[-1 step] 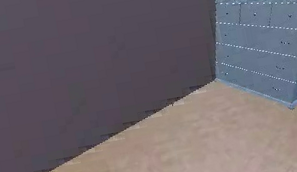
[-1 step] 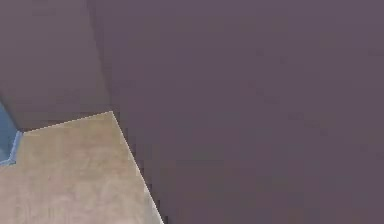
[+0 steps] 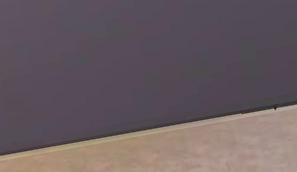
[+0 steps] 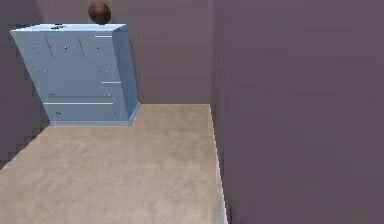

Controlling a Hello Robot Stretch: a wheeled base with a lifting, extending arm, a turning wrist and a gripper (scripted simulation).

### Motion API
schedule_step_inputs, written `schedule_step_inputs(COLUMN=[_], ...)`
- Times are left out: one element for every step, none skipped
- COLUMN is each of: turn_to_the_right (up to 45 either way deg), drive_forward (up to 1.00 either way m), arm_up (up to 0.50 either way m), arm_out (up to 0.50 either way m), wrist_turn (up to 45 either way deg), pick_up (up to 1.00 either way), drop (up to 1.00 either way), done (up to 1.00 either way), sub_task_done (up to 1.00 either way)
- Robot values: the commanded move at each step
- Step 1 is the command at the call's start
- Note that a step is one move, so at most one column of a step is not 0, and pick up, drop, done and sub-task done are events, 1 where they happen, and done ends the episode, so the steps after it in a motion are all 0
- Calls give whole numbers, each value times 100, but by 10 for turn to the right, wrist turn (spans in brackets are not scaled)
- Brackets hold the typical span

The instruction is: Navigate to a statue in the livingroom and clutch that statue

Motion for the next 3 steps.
schedule_step_inputs(turn_to_the_right=[0, -300, 0], drive_forward=[10, 0, 65], arm_up=[0, 0, 0], arm_out=[0, 0, 0], wrist_turn=[0, 0, 0], pick_up=[0, 0, 0], drop=[0, 0, 0], done=[0, 0, 0], sub_task_done=[0, 0, 0])
